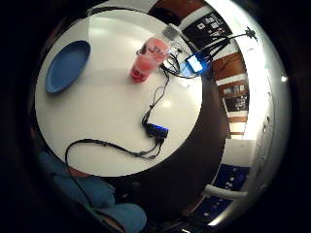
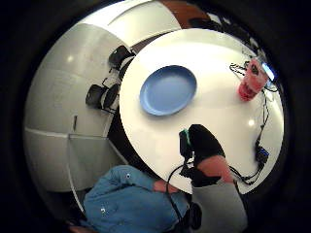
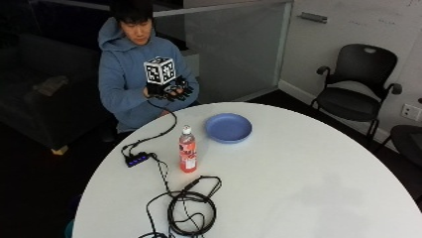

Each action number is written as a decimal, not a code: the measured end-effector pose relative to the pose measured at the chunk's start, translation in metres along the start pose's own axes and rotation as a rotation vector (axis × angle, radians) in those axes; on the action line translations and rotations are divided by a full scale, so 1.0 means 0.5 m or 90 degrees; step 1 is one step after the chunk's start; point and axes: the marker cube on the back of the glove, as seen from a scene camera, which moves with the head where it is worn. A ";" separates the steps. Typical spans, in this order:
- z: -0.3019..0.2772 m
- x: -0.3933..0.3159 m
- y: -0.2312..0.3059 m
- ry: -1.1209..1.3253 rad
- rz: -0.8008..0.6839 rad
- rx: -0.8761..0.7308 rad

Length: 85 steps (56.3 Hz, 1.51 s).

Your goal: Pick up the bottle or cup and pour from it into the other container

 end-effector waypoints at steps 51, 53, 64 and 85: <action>-0.046 0.244 0.049 -0.131 0.091 0.155; -0.044 0.250 0.051 -0.149 0.098 0.165; -0.041 0.308 0.036 -0.233 0.184 0.303; -0.054 0.445 0.052 -0.358 0.236 0.289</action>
